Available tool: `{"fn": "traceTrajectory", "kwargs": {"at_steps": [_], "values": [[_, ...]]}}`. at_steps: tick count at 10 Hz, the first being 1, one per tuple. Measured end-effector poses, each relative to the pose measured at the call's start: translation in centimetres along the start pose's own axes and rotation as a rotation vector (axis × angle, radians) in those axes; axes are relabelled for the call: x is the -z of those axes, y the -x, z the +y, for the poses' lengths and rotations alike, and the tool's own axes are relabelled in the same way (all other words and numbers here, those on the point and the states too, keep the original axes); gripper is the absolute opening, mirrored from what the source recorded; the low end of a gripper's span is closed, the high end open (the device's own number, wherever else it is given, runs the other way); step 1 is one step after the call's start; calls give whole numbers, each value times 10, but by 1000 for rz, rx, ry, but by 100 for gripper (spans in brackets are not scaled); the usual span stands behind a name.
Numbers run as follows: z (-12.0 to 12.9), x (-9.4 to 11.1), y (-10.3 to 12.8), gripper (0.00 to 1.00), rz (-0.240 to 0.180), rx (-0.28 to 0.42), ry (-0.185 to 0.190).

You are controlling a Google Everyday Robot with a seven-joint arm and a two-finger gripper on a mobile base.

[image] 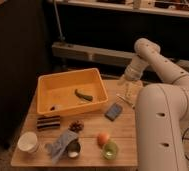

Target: Place sponge in plastic cup

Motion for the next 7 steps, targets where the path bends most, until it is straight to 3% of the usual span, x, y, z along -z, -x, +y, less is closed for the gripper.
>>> {"fn": "traceTrajectory", "kwargs": {"at_steps": [7], "values": [[1, 0, 0, 80, 5, 7, -14]]}}
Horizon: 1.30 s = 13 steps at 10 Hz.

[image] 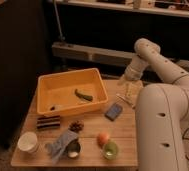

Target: Place sponge in plastic cup

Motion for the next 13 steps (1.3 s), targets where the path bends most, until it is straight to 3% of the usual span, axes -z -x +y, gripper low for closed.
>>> {"fn": "traceTrajectory", "kwargs": {"at_steps": [1, 3, 5, 8, 10, 11, 13], "values": [[5, -1, 1, 80, 0, 68, -64], [14, 0, -3, 80, -16, 196, -150], [23, 1, -4, 80, -49, 432, -245], [28, 3, -2, 80, -55, 631, -319], [27, 3, -4, 80, -48, 630, -314], [24, -5, 0, 80, -35, 615, -251], [19, -29, -3, 80, 36, 646, -104]]}}
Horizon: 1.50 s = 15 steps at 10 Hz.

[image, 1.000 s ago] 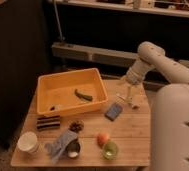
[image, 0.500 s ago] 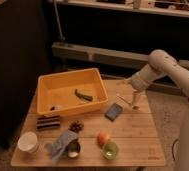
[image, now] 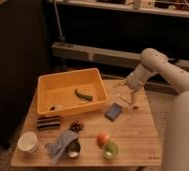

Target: Place sponge in plastic cup

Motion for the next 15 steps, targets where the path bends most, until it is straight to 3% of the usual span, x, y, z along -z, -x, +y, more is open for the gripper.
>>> {"fn": "traceTrajectory", "kwargs": {"at_steps": [1, 2, 8, 11, 15], "values": [[6, -14, -6, 80, -2, 3, 55], [14, -28, -11, 80, -13, 6, 70], [12, -69, -8, 80, -25, -9, 62], [14, -92, -19, 80, -50, -3, 55], [6, -112, -28, 80, -70, 20, 76]]}}
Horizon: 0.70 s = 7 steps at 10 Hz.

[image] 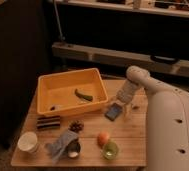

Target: Place sponge in plastic cup

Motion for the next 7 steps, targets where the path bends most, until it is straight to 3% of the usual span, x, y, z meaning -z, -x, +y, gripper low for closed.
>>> {"fn": "traceTrajectory", "kwargs": {"at_steps": [3, 5, 7], "values": [[-8, -17, -1, 76, -27, -6, 41], [-11, -19, 0, 61, -38, -13, 54], [-20, -19, 6, 37, -64, -18, 78]]}}
